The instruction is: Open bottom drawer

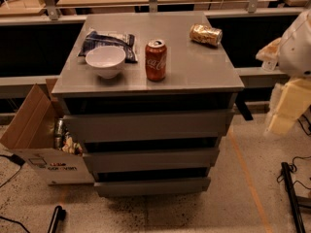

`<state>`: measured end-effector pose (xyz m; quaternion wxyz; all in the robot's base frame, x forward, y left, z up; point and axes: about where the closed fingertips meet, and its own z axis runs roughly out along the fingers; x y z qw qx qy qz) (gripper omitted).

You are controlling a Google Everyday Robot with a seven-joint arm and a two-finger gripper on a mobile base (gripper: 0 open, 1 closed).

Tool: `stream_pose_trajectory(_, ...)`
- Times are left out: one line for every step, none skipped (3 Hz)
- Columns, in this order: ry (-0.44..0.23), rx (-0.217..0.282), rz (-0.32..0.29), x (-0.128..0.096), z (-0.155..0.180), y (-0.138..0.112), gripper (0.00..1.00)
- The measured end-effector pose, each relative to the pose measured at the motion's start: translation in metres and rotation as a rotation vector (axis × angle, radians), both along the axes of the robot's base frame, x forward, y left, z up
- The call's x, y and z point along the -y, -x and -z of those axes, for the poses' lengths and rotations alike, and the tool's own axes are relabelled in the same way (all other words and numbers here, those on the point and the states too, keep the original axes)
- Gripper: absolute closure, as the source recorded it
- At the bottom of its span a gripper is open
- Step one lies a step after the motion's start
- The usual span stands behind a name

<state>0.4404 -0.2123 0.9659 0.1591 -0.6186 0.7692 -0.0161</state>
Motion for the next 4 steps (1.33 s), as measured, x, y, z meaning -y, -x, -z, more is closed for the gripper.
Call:
stream_pose_trajectory(-0.200, -0.052, -0.113, -0.014, 0.092, 0.013, 0.00)
stream_pose_trajectory(-0.399, 0.064, -0.101, -0.006, 0.121, 0.008, 0.00)
stream_pose_trajectory(-0.470, 0.141, -0.069, 0.006, 0.108, 0.006, 0.00)
stream_pose_trajectory(-0.453, 0.054, -0.089, 0.002, 0.150, 0.001, 0.00)
